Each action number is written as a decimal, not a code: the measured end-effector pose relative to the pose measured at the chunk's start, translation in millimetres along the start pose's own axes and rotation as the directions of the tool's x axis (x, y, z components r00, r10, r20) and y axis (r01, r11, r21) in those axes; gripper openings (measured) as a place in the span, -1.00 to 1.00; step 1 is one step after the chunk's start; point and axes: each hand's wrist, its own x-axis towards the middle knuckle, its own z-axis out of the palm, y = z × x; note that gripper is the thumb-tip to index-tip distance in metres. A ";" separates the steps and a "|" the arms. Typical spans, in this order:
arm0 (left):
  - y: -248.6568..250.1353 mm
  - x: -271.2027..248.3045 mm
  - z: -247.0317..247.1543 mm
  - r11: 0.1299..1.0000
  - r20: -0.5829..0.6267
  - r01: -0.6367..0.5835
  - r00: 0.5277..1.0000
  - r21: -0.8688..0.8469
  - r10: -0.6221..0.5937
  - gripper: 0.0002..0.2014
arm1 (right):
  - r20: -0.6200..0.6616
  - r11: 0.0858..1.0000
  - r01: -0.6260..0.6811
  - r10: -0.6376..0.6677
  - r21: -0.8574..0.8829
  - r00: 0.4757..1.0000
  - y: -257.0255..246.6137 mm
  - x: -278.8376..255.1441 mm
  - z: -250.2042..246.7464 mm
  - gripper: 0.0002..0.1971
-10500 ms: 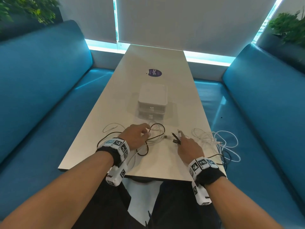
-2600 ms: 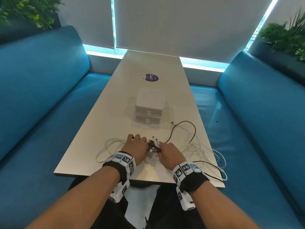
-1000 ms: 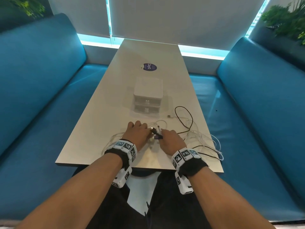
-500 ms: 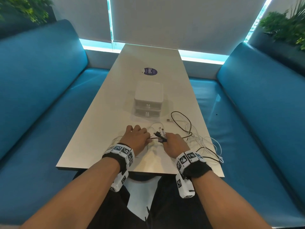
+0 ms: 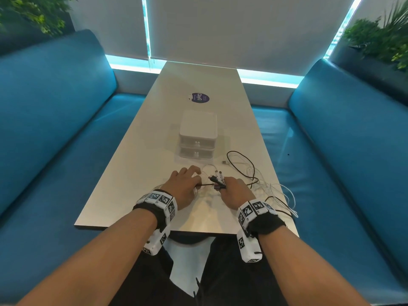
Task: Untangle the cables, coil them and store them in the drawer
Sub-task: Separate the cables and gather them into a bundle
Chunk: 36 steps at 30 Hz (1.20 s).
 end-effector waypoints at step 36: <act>-8.7 -6.3 -5.6 0.992 0.127 0.076 0.988 0.102 -0.089 -0.64 | -0.083 0.985 -0.166 0.162 -0.050 0.983 27.8 8.4 -0.9 -0.73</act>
